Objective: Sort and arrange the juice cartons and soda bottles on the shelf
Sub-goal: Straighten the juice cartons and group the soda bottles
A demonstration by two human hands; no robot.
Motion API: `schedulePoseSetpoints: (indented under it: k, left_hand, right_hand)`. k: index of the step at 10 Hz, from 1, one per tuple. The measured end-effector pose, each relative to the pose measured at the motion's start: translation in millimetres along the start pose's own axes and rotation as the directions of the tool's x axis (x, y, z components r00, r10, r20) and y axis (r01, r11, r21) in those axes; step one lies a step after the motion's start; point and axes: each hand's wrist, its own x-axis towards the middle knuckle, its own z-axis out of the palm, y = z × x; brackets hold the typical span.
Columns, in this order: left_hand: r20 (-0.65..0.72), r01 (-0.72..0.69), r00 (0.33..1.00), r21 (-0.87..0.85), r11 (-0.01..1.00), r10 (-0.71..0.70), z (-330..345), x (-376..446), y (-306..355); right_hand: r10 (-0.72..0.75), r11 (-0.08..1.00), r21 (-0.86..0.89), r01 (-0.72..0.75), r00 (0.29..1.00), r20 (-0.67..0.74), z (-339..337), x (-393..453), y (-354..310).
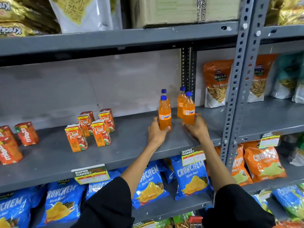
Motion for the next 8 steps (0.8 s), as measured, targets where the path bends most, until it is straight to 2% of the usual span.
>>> schedulePoseSetpoints:
  k: [2,4,6,7,8]
  left_hand:
    - [0.019,-0.017,1.000,0.000,1.000,0.017,18,2,6]
    - [0.007,-0.001,1.000,0.018,1.000,0.001,27,3,8]
    - [0.064,-0.010,0.998,0.036,0.999,0.008,28,3,8]
    - [0.149,-0.041,0.988,0.074,0.996,0.030,8,-10,18]
    - [0.156,-0.124,0.982,0.138,0.983,0.102,-13,-26,10]
  right_hand:
    - [-0.037,0.998,0.046,0.037,0.999,-0.012,1,-1,5]
    - [-0.064,0.998,-0.005,0.064,0.998,0.006,1,0,8]
    - [-0.052,0.998,-0.039,0.051,0.999,-0.015,1,-2,4]
    - [-0.005,1.000,-0.019,0.004,0.996,-0.085,-4,-26,-11]
    - [-0.109,0.994,-0.036,0.103,0.965,-0.240,6,-61,-19]
